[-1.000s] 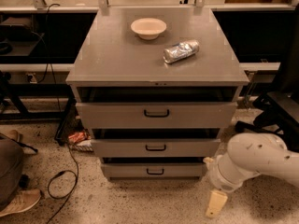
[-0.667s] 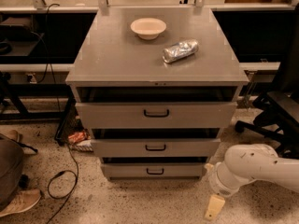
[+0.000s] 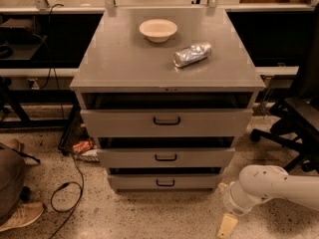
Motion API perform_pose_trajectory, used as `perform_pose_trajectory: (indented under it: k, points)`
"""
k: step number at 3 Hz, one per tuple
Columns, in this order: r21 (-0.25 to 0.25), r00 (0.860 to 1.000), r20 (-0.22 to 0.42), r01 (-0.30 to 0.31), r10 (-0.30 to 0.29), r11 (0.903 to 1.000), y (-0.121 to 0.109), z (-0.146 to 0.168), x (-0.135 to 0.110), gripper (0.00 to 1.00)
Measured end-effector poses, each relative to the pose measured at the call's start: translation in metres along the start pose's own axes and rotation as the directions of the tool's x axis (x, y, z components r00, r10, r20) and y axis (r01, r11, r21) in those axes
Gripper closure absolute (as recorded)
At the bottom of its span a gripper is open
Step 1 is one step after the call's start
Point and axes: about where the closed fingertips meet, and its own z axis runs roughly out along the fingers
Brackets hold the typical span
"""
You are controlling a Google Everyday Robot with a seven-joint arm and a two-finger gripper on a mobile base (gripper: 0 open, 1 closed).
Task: Open bottom drawer
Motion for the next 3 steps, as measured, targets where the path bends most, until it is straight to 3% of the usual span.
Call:
perform_pose_trajectory:
  k: [1, 3]
  points:
    - [-0.014, 0.999, 0.040, 0.026, -0.025, 0.9996, -0.006, 0.024, -0.004, 0.00]
    - [-0.017, 0.972, 0.200, 0.130, -0.124, 0.9914, -0.031, 0.130, -0.023, 0.00]
